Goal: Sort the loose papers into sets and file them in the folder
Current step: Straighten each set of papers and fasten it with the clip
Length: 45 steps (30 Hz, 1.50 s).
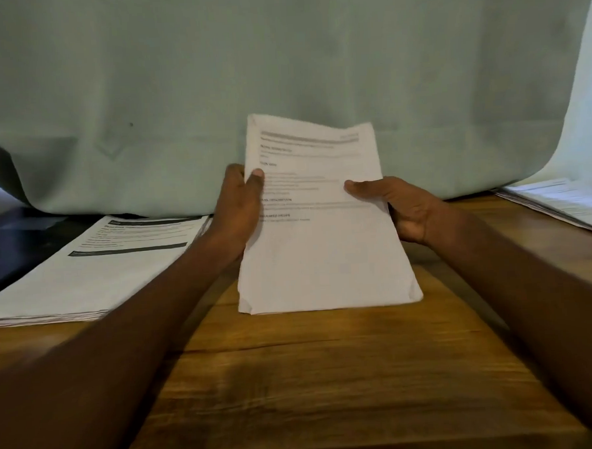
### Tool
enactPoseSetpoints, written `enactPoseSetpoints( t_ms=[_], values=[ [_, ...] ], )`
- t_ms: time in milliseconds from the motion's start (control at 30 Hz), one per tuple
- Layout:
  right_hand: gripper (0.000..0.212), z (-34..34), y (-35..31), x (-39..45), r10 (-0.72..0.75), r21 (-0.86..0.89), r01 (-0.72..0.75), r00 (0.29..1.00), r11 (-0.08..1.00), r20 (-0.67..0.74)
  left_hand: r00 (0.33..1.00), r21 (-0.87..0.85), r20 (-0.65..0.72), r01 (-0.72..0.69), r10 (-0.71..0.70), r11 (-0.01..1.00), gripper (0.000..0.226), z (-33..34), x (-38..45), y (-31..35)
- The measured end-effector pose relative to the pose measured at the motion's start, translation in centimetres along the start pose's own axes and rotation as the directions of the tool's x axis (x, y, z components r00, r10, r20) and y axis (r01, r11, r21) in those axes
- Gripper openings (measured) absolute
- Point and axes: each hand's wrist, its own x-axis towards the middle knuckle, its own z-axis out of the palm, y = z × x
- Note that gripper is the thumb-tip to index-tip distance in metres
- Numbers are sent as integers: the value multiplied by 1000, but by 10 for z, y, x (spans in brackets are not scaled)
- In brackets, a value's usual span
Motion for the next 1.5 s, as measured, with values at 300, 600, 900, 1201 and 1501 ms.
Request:
enactPoseSetpoints(
  t_ms=[300,600,900,1201,1501],
  values=[
    [30,38,-9,-7,-453,-121,438,878,891,-156,982,-298,178,0,56,954,41,-21,-3,30],
    [27,47,2,-1,-574,-335,491,789,804,-220,960,106,-20,-277,280,955,21,-4,-9,29],
    [30,40,10,3,-504,-477,354,831,804,-234,993,177,11,-121,121,977,39,1,-8,-2],
    [30,30,5,3,-426,-308,342,864,888,-270,996,249,71,-71,55,966,50,-4,-9,-10],
    [36,37,22,3,-472,-371,360,837,856,-277,996,312,59,-80,64,947,49,-5,-12,-9]
  ],
)
